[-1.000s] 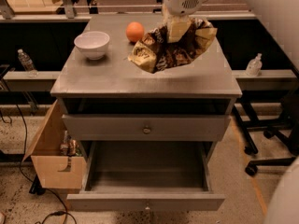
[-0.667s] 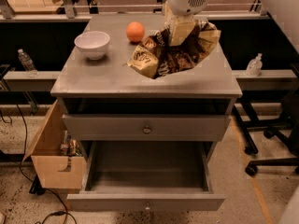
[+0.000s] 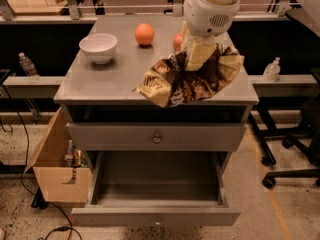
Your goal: Place brown chip bag into middle drawer
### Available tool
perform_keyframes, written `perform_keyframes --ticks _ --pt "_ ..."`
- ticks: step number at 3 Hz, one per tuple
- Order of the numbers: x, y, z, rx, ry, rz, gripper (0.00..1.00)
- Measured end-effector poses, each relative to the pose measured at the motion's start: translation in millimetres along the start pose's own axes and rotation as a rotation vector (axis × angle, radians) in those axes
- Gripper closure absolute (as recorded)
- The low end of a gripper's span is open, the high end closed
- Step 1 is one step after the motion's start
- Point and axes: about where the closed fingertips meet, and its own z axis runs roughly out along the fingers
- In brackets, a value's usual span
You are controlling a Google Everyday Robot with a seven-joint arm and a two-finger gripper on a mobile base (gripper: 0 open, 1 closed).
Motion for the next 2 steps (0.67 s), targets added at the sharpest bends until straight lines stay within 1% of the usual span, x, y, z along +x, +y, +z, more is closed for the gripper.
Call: perform_keyframes --ticks 1,2 --pt "-2 34 7 0.021 0.001 0.102 1.0" --pt "-3 60 27 0.049 -0.013 0.196 1.0"
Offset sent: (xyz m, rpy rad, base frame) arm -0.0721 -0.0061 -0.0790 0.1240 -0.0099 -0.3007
